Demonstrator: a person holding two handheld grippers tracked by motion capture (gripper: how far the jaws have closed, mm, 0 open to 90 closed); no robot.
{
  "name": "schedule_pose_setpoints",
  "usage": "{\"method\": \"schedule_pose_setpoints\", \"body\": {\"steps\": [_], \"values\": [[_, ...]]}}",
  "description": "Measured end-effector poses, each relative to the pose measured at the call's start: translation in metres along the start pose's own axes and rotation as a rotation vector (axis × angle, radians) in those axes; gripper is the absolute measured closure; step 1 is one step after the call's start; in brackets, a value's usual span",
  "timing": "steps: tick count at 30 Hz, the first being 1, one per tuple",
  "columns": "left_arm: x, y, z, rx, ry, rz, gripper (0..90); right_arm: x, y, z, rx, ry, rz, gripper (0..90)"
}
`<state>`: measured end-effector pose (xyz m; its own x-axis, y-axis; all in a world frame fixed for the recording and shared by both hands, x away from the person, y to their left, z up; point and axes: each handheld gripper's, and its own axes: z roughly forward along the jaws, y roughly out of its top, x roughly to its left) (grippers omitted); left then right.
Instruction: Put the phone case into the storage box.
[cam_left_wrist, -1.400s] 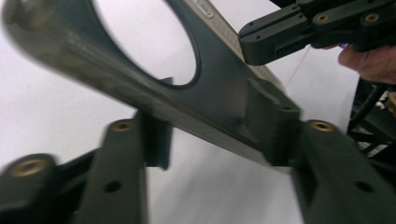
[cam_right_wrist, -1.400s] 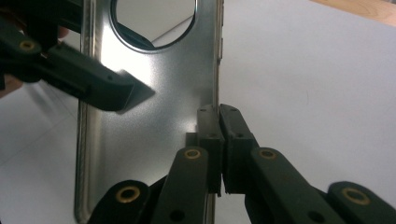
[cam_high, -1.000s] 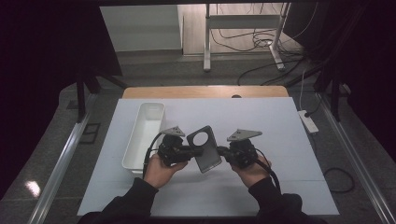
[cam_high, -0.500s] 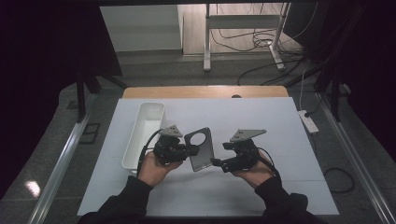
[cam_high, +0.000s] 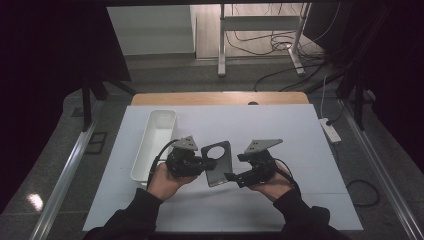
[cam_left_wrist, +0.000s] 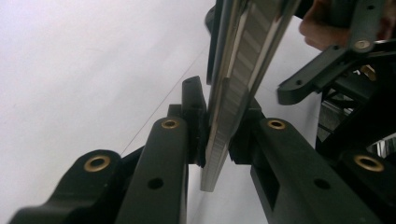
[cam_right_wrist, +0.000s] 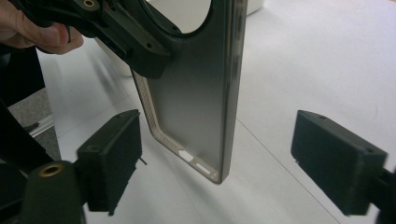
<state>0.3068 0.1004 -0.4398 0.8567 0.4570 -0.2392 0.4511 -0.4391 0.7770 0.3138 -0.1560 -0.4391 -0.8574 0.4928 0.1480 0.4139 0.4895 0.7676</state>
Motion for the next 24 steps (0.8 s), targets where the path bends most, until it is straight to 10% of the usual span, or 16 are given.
{"method": "schedule_pose_setpoints", "body": {"steps": [16, 24], "values": [[-0.005, 0.000, 0.003, -0.011, -0.074, 0.055, 79.1, 0.008, 0.000, 0.001, 0.016, 0.056, -0.122, 69.9], [0.001, -0.002, 0.001, -0.050, -0.092, 0.042, 71.7, 0.011, 0.003, -0.005, 0.005, 0.073, -0.137, 80.1]]}}
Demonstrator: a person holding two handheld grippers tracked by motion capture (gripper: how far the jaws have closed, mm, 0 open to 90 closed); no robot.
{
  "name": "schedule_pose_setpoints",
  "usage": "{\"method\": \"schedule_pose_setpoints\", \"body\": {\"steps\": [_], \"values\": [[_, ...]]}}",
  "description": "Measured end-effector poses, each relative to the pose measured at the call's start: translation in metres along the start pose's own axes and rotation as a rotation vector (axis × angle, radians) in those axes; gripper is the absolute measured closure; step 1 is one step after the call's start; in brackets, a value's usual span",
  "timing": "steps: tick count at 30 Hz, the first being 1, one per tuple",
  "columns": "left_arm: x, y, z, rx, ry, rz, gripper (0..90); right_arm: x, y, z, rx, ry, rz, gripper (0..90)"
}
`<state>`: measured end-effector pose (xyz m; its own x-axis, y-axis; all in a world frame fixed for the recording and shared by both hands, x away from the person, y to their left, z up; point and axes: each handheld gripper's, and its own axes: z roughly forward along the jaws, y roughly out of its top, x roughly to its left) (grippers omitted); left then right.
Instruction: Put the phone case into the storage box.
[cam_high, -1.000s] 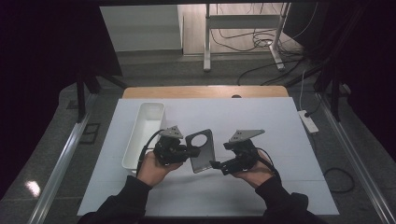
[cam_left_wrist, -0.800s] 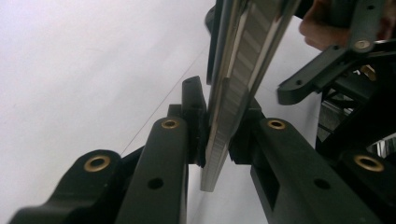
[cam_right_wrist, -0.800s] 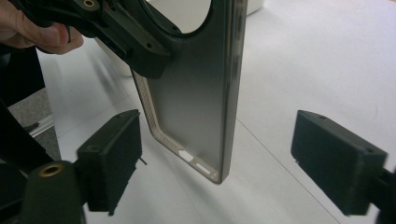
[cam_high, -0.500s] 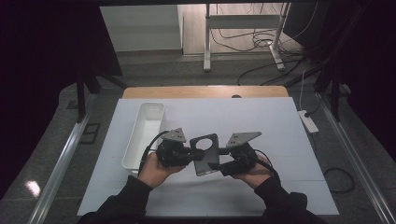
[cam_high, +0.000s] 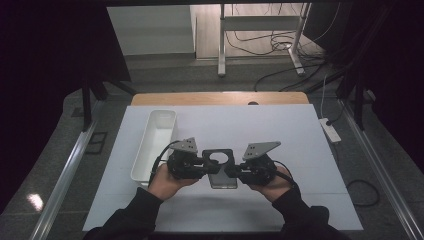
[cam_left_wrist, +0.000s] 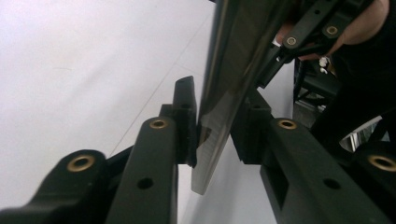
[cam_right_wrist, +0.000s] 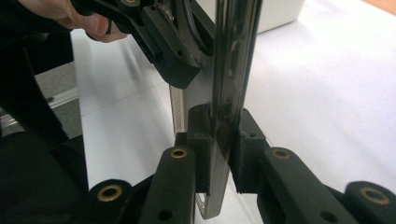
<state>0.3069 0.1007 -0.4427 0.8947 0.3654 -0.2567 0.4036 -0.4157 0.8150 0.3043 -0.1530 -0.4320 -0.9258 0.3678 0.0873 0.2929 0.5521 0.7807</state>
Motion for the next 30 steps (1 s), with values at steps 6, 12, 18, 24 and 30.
{"method": "schedule_pose_setpoints", "body": {"steps": [6, 12, 18, 24, 30], "values": [[-0.001, 0.001, -0.001, -0.011, 0.119, 0.007, 47.6, 0.003, 0.001, 0.000, 0.007, -0.080, 0.003, 80.2], [0.004, 0.001, -0.005, -0.035, 0.163, -0.035, 29.0, 0.006, 0.001, -0.003, -0.011, -0.182, -0.001, 80.2], [0.007, 0.000, -0.007, -0.036, 0.249, -0.060, 15.3, 0.006, 0.000, -0.006, -0.035, -0.242, 0.035, 80.2], [0.009, 0.000, -0.010, -0.046, 0.309, -0.080, 3.9, 0.007, -0.001, -0.006, -0.042, -0.273, 0.083, 80.2], [0.011, -0.001, -0.012, -0.056, 0.318, -0.103, 0.0, 0.008, 0.000, -0.004, -0.062, -0.274, 0.133, 80.2]]}}
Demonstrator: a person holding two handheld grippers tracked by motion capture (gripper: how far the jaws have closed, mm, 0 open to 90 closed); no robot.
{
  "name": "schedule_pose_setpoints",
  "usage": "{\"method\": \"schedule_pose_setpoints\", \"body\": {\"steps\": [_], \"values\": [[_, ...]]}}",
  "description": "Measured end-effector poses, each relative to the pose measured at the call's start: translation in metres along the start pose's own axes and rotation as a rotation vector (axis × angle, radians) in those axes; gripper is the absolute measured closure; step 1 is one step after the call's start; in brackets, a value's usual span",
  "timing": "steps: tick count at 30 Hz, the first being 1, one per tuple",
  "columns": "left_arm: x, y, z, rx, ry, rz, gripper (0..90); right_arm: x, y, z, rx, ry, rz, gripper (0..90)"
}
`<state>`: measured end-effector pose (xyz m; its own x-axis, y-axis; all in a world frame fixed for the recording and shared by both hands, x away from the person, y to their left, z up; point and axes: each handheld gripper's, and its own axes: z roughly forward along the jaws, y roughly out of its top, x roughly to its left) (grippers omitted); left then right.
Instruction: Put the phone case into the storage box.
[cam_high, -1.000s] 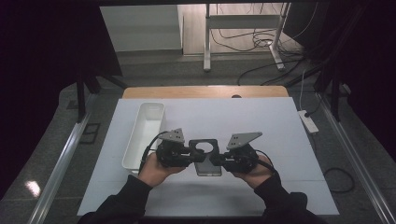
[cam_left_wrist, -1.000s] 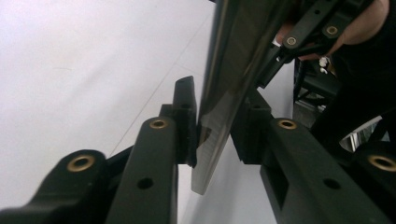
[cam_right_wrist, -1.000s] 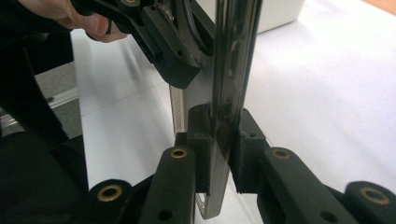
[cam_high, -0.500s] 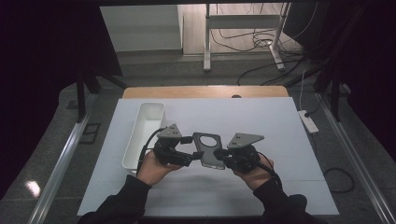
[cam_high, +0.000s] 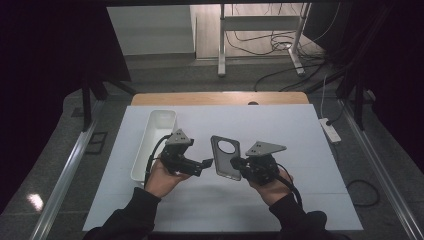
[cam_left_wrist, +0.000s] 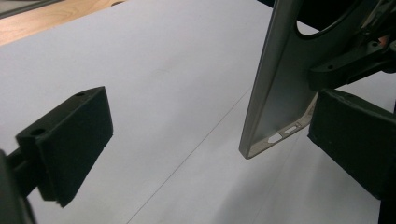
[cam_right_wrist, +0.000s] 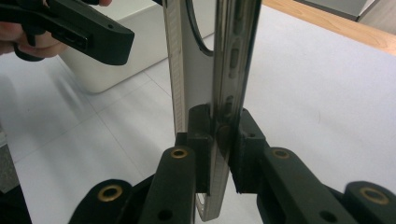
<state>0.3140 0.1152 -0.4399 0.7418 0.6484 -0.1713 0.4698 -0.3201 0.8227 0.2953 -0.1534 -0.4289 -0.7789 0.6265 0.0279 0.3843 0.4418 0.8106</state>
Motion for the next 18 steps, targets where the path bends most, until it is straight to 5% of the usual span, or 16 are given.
{"method": "schedule_pose_setpoints", "body": {"steps": [9, 13, 18], "values": [[-0.0025, -0.0001, 0.0014, 0.016, 0.024, 0.017, 1.3, 0.0035, -0.0005, 0.0026, 0.001, -0.013, 0.020, 80.2], [-0.0054, -0.0010, 0.0017, 0.026, 0.028, 0.026, 12.1, 0.0045, -0.0013, 0.0046, 0.004, -0.016, 0.025, 80.2], [-0.0095, -0.0009, 0.0016, 0.031, 0.010, 0.034, 42.1, 0.0074, -0.0020, 0.0077, 0.006, -0.013, 0.026, 80.2]]}}
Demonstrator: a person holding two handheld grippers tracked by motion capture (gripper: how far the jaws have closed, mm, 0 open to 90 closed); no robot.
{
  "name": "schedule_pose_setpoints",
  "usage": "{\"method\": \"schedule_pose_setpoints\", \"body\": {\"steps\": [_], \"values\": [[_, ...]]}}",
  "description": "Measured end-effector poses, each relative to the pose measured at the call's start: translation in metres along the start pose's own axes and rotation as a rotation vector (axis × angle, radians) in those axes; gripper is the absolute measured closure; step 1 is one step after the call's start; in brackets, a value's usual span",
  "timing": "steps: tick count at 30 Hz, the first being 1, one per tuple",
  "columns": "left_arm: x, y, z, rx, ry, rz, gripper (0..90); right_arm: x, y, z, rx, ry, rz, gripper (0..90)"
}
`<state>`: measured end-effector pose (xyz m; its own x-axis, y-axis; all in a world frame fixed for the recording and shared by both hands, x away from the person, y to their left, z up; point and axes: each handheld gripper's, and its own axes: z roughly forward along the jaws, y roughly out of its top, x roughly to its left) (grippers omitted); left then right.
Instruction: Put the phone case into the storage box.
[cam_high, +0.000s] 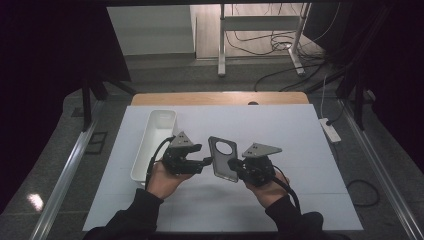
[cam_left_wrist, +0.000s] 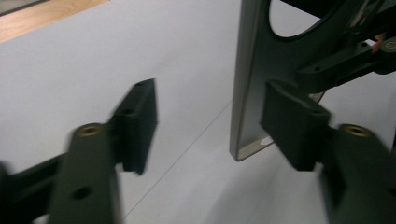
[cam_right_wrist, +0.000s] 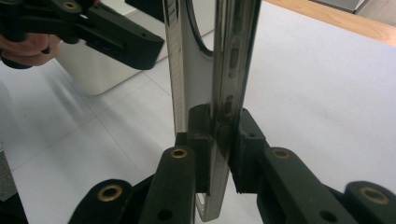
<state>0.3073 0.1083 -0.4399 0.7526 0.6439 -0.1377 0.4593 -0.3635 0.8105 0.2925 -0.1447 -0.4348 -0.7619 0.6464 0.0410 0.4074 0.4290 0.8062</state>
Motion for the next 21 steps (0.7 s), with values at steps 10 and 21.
{"method": "schedule_pose_setpoints", "body": {"steps": [10, 21], "values": [[-0.0041, 0.0005, 0.0051, 0.035, -0.051, -0.013, 82.6, 0.0034, 0.0000, 0.0027, 0.002, 0.020, 0.008, 80.0], [-0.0044, 0.0014, 0.0082, 0.049, 0.006, -0.041, 88.9, 0.0080, -0.0002, 0.0094, 0.055, 0.088, -0.008, 60.1]]}}
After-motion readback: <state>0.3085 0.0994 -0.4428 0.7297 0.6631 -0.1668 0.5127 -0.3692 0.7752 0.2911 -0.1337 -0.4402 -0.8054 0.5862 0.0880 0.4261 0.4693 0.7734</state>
